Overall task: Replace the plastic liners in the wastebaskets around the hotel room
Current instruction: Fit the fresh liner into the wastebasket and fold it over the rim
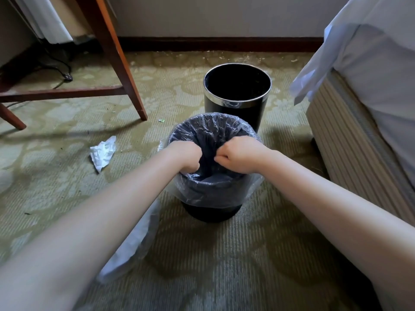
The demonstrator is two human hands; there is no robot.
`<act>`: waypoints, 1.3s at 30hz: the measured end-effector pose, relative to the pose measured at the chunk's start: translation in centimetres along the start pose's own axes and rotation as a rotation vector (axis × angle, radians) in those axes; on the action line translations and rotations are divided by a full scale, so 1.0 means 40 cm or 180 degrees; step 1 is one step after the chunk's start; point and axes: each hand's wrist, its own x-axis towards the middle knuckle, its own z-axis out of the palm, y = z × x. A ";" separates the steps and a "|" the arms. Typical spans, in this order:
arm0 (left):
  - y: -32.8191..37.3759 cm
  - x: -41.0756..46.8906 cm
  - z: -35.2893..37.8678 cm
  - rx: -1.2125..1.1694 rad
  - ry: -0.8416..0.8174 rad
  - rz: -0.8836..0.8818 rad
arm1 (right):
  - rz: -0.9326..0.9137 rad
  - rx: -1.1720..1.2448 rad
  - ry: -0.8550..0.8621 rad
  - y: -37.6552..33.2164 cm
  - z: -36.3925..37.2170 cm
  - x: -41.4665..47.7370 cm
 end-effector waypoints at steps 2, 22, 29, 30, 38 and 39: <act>-0.013 -0.011 0.010 0.0097 -0.0173 -0.0086 | 0.0377 -0.0363 -0.0984 0.002 -0.001 0.002; -0.033 0.098 -0.052 -0.1502 0.2193 -0.0749 | 0.1468 0.1053 0.1429 0.090 -0.016 0.052; -0.091 0.185 -0.084 -0.1870 0.1217 -0.0855 | 0.1919 0.1060 0.0529 0.130 -0.006 0.167; -0.098 0.198 -0.085 -0.1715 0.1111 -0.0893 | 0.1951 0.0901 0.0413 0.131 0.000 0.179; -0.136 0.231 -0.030 -0.0706 0.0757 -0.1286 | 0.2000 0.0055 0.0272 0.157 0.042 0.196; -0.137 0.229 -0.028 -0.0764 0.0798 -0.1257 | 0.1963 0.0198 0.0280 0.157 0.037 0.195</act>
